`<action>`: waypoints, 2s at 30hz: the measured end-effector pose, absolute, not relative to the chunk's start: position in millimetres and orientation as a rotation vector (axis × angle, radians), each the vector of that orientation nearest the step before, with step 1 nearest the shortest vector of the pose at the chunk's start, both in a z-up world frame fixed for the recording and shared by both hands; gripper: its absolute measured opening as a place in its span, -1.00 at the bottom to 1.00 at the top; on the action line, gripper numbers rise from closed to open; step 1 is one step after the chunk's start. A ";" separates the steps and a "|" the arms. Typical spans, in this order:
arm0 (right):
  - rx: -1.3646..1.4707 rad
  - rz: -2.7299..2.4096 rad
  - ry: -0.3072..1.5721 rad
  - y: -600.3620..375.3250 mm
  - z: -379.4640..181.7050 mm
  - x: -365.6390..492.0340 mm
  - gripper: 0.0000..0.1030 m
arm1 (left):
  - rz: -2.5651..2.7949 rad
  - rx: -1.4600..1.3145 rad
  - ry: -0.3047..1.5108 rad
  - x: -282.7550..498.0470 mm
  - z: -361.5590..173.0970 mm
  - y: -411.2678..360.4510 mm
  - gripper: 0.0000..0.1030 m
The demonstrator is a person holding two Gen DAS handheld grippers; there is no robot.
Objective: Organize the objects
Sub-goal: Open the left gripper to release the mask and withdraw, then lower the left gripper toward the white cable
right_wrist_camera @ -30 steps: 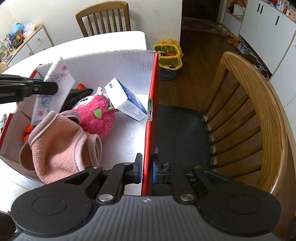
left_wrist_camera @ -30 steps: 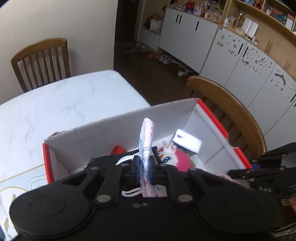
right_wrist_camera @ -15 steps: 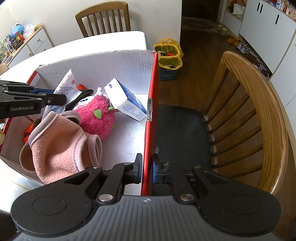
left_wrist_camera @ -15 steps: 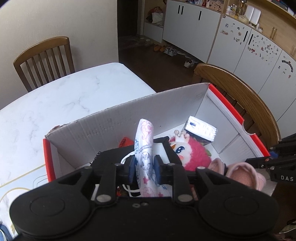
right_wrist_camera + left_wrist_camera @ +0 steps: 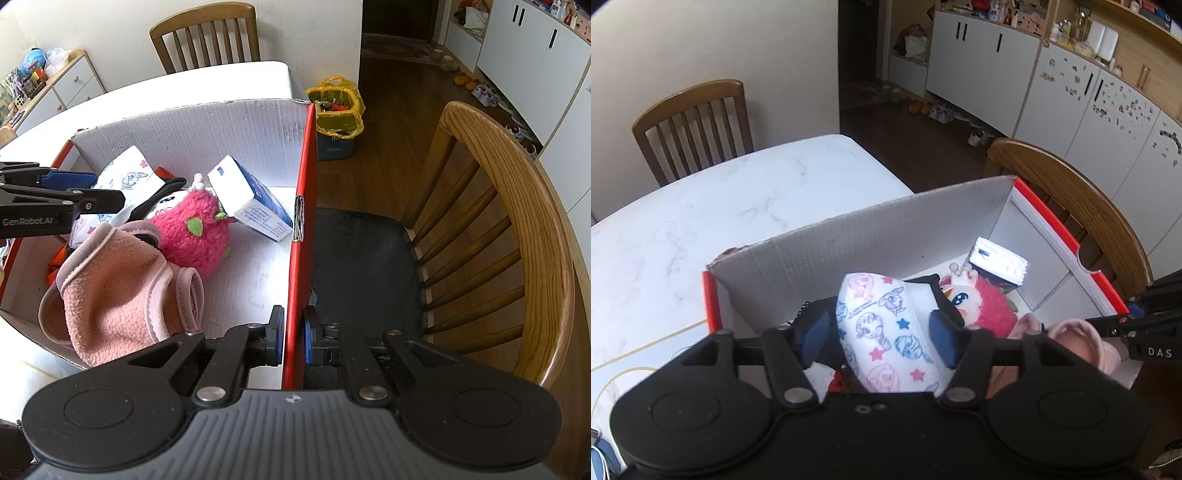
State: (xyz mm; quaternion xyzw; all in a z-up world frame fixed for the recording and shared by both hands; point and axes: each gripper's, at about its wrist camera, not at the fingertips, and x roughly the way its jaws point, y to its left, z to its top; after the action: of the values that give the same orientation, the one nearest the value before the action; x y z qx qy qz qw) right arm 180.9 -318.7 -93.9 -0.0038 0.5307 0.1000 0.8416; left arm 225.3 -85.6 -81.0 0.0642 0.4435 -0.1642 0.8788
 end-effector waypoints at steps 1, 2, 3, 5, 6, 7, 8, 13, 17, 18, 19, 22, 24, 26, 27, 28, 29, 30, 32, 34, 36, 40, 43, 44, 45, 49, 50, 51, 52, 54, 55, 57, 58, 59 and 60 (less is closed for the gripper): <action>-0.009 0.211 1.121 -319.4 -94.0 180.8 -0.80 | -0.341 0.126 0.921 224.1 -79.6 -84.1 0.21; -0.010 0.211 1.121 -319.3 -94.1 180.7 -0.80 | -0.341 0.118 0.919 223.0 -78.1 -82.5 0.22; -0.011 0.210 1.121 -319.3 -94.0 180.5 -0.80 | -0.338 0.110 0.916 221.8 -76.3 -80.9 0.22; -0.013 0.210 1.122 -319.1 -94.0 180.4 -0.80 | -0.333 0.101 0.909 218.4 -72.9 -78.0 0.25; -0.013 0.209 1.122 -319.1 -94.0 180.4 -0.80 | -0.328 0.097 0.906 216.5 -71.0 -76.2 0.29; -0.014 0.209 1.122 -319.2 -93.9 180.2 -0.80 | -0.324 0.090 0.902 214.8 -68.9 -74.2 0.34; -0.015 0.209 1.122 -319.0 -93.9 180.3 -0.80 | -0.320 0.082 0.895 212.4 -66.4 -72.0 0.36; -0.021 0.207 1.122 -318.2 -93.7 180.1 -0.80 | -0.291 0.043 0.863 201.8 -54.5 -59.3 0.60; -0.028 0.203 1.123 -316.7 -93.3 180.5 -0.80 | -0.257 0.016 0.847 194.4 -46.9 -45.1 0.67; -0.029 0.202 1.123 -316.5 -93.2 180.4 -0.80 | -0.250 0.012 0.845 192.6 -45.5 -41.5 0.71; -0.029 0.202 1.123 -316.3 -93.1 180.4 -0.80 | -0.242 0.011 0.842 190.3 -44.0 -37.6 0.75; -0.033 0.200 1.125 -315.6 -93.0 180.5 -0.80 | -0.211 0.023 0.824 181.8 -41.4 -25.2 0.95; -0.038 0.199 1.125 -315.1 -92.7 180.3 -0.80 | -0.174 0.028 0.815 176.7 -41.2 -14.7 0.97; -0.042 0.198 1.124 -314.8 -92.5 179.9 -0.80 | -0.126 0.024 0.824 173.4 -43.4 -1.8 0.97; -0.044 0.197 1.124 -314.6 -92.4 179.8 -0.80 | -0.103 0.019 0.827 172.0 -44.5 4.9 0.97; -0.044 0.196 1.125 -314.5 -92.4 179.8 -0.80 | -0.081 0.011 0.828 169.9 -45.7 12.7 0.97; -0.046 0.194 1.126 -314.3 -92.4 179.6 -0.80 | -0.062 0.003 0.830 168.6 -46.2 20.6 0.97; -0.049 0.192 1.128 -313.9 -92.3 179.6 -0.80 | -0.042 -0.006 0.833 166.7 -47.1 28.5 0.97; -0.056 0.187 1.129 -312.8 -91.8 179.5 -0.80 | -0.001 -0.020 0.838 162.4 -48.5 45.8 0.97; -0.061 0.183 1.131 -311.8 -91.7 179.5 -0.80 | 0.047 -0.025 0.846 158.6 -50.5 62.4 0.97; -0.064 0.180 1.133 -310.7 -91.8 179.8 -0.80 | 0.092 -0.028 0.855 154.6 -53.0 79.3 0.97; -0.073 0.170 1.136 -308.3 -91.8 180.5 -0.80 | 0.160 -0.025 0.870 146.4 -59.5 111.7 0.97; -0.081 0.163 1.138 -306.2 -92.4 180.8 -0.80 | 0.167 -0.029 0.878 138.5 -63.8 132.8 0.97; -0.085 0.161 1.139 -305.5 -92.2 180.7 -0.80 | 0.171 -0.025 0.882 136.3 -66.0 138.9 0.97; -0.089 0.159 1.140 -304.9 -92.1 180.5 -0.80 | 0.175 -0.020 0.886 134.2 -68.6 144.4 0.97; -0.094 0.150 1.143 -303.4 -91.8 180.3 -0.80 | 0.193 -0.002 0.908 125.0 -78.8 167.5 0.97; -0.096 0.147 1.143 -303.0 -91.7 180.1 -0.80 | 0.200 0.002 0.915 123.4 -81.3 173.2 0.97; -0.099 0.144 1.143 -302.5 -91.7 180.1 -0.80 | 0.205 0.008 0.920 121.1 -84.8 178.6 0.97; -0.101 0.140 1.144 -301.7 -91.5 180.2 -0.80 | 0.210 0.016 0.926 119.6 -87.9 183.8 0.97; -0.104 0.133 1.146 -299.7 -91.9 181.0 -0.80 | 0.212 0.037 0.938 115.3 -93.3 193.5 0.97; -0.105 0.129 1.147 -299.2 -92.0 181.0 -0.80 | 0.211 0.051 0.944 113.8 -96.3 197.0 0.97; -0.109 0.121 1.147 -298.5 -91.9 180.9 -0.80 | 0.203 0.079 0.958 112.0 -101.8 202.4 0.96; -0.111 0.117 1.148 -297.9 -91.9 180.9 -0.80 | 0.198 0.103 0.963 110.8 -104.8 203.7 0.94; -0.112 0.113 1.149 -297.3 -91.9 181.0 -0.80 | 0.191 0.129 0.967 110.1 -107.8 203.8 0.93; -0.114 0.111 1.150 -297.1 -91.7 180.9 -0.80 | 0.183 0.155 0.975 109.8 -111.2 203.7 0.92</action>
State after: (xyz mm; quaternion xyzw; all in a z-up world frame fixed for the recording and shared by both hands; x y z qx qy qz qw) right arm 180.9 -297.1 -91.7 -0.0540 0.5433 0.0524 0.8362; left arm 109.8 203.7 -111.2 0.0741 0.4671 0.0877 0.8767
